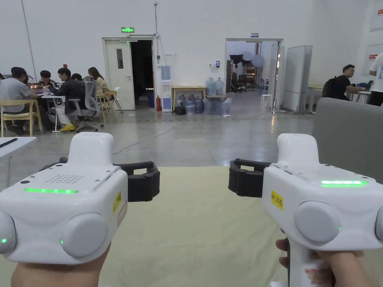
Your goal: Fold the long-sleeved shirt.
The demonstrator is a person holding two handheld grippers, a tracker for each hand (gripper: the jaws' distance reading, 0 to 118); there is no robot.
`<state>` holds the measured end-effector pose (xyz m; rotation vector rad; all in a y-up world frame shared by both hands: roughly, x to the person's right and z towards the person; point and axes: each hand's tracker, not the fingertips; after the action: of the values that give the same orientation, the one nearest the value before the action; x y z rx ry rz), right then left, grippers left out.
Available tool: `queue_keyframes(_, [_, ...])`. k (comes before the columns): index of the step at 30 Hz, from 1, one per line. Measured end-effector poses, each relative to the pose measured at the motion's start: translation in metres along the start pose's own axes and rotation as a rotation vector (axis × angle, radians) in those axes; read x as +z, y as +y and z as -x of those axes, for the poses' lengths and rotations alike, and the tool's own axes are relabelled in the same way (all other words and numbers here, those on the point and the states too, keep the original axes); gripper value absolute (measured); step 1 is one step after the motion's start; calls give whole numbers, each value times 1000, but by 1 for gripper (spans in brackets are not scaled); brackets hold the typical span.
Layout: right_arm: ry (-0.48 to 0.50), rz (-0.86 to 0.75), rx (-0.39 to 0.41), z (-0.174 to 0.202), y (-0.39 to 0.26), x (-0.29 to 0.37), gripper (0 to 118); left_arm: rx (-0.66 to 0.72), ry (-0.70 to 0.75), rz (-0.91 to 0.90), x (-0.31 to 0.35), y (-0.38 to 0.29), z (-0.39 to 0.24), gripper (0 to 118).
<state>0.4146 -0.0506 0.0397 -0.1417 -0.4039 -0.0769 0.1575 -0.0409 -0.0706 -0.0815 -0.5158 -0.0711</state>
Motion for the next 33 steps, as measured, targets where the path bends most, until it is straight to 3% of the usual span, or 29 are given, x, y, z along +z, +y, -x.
queue_keyframes(17, [47,25,-23,3,-5,-6,118,10,3,-1,0,-5,3,118])
queue_keyframes(33, [17,10,3,6,-8,-6,118,5,-2,0,0,-7,1,118])
